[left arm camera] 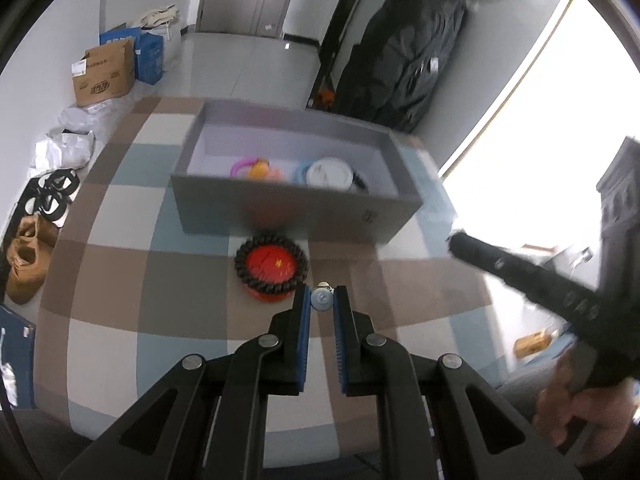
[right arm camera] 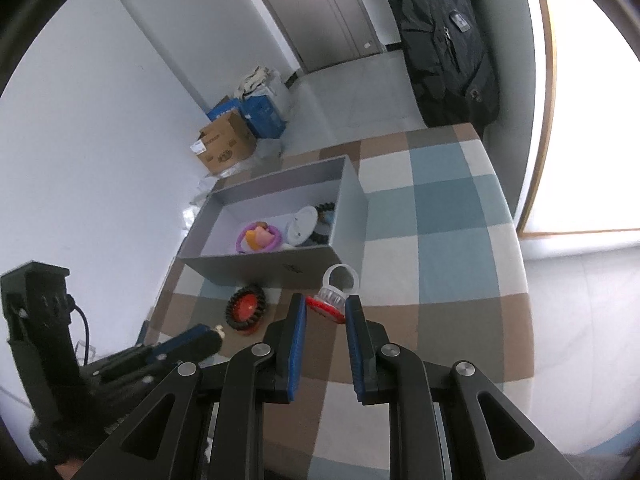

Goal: Organize jewelry
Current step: 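Carry both items into the gray box and open both grippers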

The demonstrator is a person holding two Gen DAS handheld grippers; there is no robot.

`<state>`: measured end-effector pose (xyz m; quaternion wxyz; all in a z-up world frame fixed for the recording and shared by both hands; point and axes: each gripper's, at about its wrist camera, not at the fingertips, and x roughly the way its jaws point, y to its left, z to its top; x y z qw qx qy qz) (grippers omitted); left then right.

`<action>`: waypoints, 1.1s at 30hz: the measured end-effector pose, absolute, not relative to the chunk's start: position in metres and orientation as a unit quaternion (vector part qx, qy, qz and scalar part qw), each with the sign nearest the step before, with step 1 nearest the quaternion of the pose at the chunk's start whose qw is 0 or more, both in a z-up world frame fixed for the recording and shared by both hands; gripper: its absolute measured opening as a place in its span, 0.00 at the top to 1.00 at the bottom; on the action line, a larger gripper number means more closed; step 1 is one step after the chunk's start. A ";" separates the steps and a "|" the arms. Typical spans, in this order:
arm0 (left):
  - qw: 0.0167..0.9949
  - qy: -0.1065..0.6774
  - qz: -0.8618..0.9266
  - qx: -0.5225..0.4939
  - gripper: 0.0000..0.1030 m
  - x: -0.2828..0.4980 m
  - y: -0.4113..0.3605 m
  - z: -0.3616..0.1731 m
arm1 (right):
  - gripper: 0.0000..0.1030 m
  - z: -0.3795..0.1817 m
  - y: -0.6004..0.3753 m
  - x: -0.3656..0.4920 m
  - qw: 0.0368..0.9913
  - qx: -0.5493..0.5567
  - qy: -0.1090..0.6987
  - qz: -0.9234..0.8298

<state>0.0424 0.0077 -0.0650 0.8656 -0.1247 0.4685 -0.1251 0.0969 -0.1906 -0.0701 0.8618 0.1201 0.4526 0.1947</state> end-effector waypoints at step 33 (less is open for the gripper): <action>0.868 0.447 -0.139 -0.163 0.93 0.144 0.036 -0.036 | 0.82 -0.055 -0.144 0.172 0.857 0.137 0.442 0.227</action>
